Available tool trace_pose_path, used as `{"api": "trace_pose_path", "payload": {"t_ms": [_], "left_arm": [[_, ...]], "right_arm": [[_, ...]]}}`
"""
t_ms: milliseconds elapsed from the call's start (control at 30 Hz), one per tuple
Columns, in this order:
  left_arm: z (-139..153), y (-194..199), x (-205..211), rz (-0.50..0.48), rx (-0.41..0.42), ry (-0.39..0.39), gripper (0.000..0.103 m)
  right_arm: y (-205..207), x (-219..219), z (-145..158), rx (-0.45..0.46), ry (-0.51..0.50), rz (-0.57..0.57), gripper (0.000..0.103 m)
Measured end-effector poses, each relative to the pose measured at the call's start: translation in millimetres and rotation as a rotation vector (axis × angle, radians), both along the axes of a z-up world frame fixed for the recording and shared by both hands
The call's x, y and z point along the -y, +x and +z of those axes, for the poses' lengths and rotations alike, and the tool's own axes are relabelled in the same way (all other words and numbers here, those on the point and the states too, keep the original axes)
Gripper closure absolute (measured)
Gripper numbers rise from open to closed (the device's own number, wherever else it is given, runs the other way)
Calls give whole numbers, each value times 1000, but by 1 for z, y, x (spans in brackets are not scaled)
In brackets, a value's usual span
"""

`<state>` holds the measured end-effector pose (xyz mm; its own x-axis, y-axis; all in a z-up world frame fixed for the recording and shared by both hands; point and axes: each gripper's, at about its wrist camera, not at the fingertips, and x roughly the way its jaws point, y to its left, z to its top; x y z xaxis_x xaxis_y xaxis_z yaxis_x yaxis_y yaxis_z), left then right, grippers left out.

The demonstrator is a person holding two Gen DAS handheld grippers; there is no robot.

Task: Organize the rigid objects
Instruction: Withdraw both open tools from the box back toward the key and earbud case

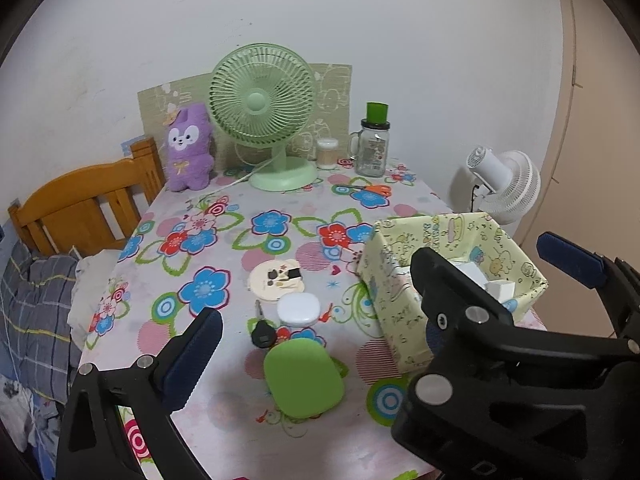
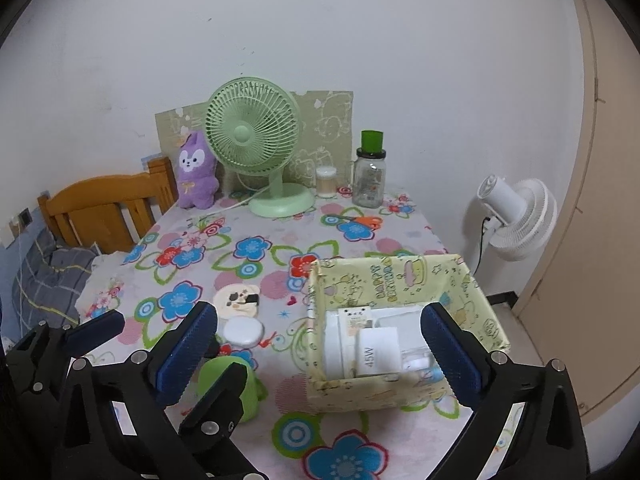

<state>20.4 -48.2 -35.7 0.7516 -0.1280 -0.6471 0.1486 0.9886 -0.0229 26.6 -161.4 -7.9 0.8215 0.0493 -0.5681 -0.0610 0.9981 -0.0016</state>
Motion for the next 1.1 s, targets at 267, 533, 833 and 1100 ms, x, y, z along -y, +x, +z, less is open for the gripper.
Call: {"api": "trace_pose_path", "payload": {"t_ms": [267, 533, 833, 1100], "left_arm": [[-9, 0, -17, 17, -10, 4, 0], [-18, 3, -30, 29, -6, 16, 0], [-34, 15, -48, 56, -32, 20, 0], [-49, 26, -62, 73, -51, 15, 0]], "right_arm": [[-2, -19, -6, 7, -32, 40, 0], [1, -36, -14, 7, -50, 80, 0], [14, -51, -31, -6, -22, 117, 0], [26, -64, -46, -12, -22, 147, 0]]}}
